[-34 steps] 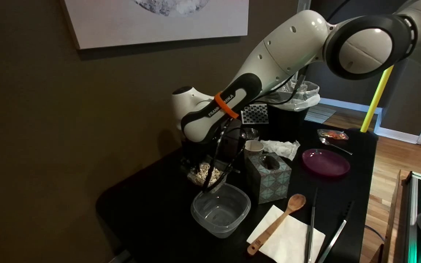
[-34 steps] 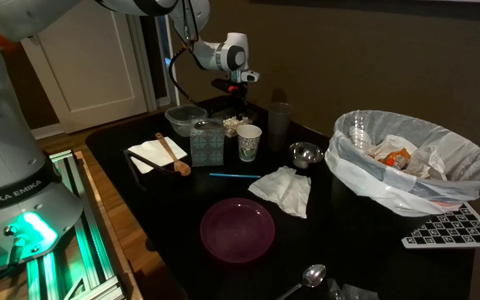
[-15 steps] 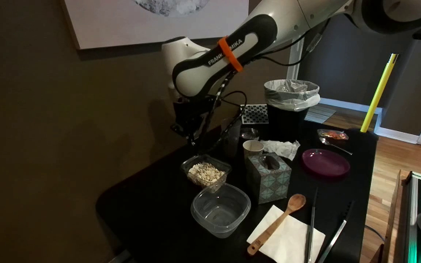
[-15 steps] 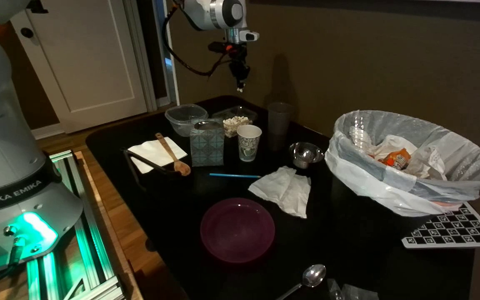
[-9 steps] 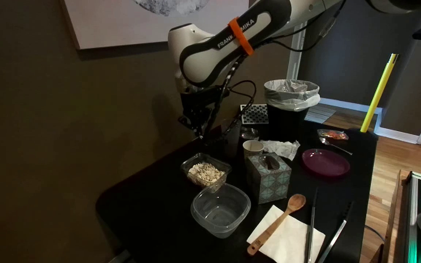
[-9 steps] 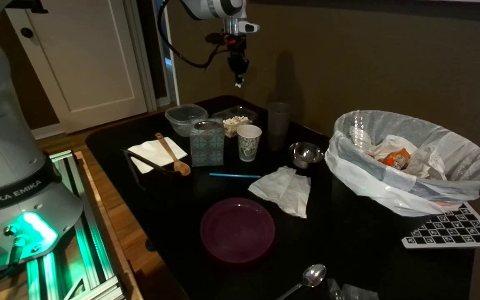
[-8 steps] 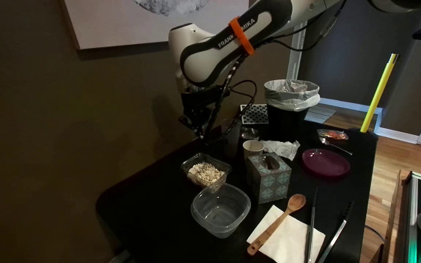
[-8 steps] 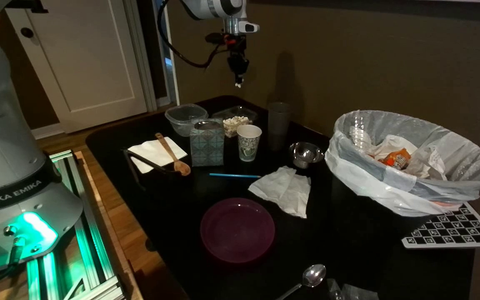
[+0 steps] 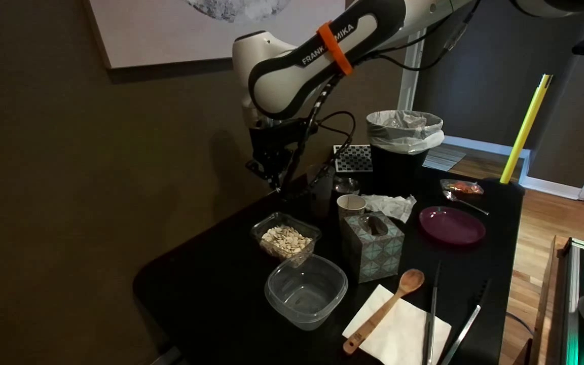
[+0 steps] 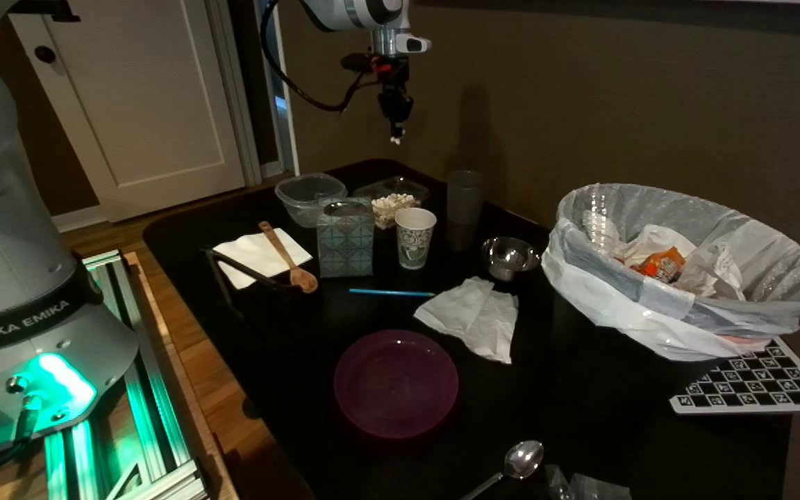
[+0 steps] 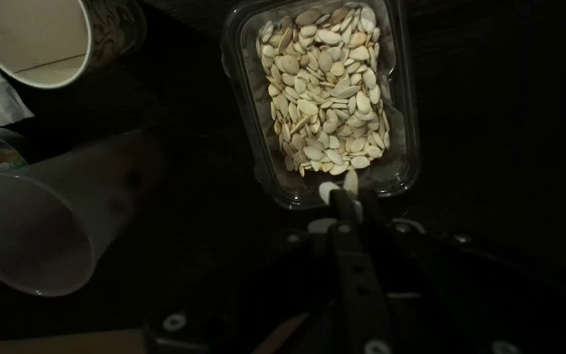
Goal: Put some of the white objects in the bin
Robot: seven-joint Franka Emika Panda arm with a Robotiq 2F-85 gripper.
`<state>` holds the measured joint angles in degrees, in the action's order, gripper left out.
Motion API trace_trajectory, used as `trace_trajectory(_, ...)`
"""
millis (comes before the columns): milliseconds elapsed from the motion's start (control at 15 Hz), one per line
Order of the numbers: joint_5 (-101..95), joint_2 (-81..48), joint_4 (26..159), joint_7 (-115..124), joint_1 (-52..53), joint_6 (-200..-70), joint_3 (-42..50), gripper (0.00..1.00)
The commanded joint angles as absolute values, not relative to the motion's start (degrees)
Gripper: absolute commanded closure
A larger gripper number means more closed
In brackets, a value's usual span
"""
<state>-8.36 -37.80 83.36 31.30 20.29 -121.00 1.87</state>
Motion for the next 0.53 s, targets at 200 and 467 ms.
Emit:
trace_trajectory(200, -13.4, -32.6, 87.6, 42.7, 19.3, -120.5, 7.6, 0.98)
trace_trajectory(467, -18.6, -26.1, 91.7, 50.8, 17.7, -121.3, 11.1, 0.98)
